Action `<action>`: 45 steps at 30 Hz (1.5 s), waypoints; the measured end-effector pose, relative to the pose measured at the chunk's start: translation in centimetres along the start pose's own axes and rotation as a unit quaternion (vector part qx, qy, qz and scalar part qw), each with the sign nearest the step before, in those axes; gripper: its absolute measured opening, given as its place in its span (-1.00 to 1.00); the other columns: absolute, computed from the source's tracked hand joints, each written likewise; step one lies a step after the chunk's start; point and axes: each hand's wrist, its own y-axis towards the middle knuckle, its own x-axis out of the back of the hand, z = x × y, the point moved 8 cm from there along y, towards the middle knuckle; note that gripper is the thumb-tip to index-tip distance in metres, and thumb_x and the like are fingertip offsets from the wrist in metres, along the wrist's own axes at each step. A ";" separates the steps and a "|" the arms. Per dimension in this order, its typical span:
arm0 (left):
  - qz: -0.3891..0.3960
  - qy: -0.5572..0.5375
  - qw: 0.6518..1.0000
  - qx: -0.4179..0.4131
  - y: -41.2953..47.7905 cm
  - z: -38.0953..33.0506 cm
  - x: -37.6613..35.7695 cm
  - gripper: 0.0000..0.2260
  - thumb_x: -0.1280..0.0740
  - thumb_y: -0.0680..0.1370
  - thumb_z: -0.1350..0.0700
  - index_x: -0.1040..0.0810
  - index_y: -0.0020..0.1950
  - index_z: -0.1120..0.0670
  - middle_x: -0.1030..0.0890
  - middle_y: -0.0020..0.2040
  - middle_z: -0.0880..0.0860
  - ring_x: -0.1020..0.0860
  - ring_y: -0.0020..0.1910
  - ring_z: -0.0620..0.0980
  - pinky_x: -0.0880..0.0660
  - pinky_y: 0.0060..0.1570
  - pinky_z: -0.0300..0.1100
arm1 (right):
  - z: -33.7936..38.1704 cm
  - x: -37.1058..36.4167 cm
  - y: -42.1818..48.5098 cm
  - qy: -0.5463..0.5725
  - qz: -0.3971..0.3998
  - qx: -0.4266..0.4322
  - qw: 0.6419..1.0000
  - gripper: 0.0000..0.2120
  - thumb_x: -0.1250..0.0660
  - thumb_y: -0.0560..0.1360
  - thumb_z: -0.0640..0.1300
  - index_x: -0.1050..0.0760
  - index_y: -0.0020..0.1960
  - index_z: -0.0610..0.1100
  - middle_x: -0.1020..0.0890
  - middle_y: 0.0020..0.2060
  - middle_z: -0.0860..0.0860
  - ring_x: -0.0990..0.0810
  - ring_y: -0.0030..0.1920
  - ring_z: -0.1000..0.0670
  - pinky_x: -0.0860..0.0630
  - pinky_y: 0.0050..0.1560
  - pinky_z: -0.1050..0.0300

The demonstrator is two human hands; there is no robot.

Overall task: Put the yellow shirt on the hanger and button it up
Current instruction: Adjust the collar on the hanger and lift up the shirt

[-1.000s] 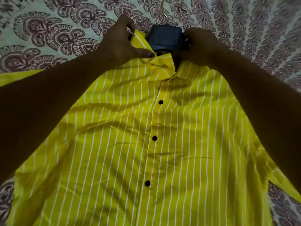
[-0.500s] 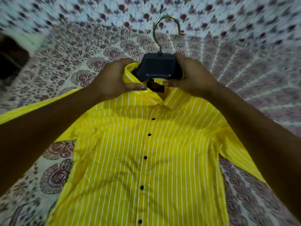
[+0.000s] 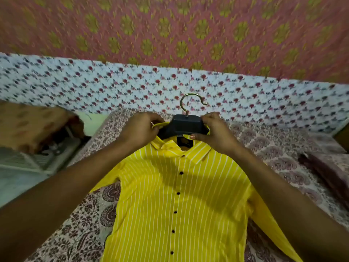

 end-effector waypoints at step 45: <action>0.004 -0.086 0.986 -0.141 0.0 -17.1 26.3 -0.39 -0.51 0.19 -0.14 -0.46 0.21 -0.13 -0.53 0.13 -0.04 -0.48 0.11 -0.04 -0.48 0.09 -0.10 | 21.6 24.5 -6.8 0.155 -0.172 0.054 0.971 -0.72 -0.36 0.47 -0.20 -0.52 0.17 -0.17 -0.63 -0.03 -0.05 -0.59 -0.04 0.00 -0.49 0.08 0.09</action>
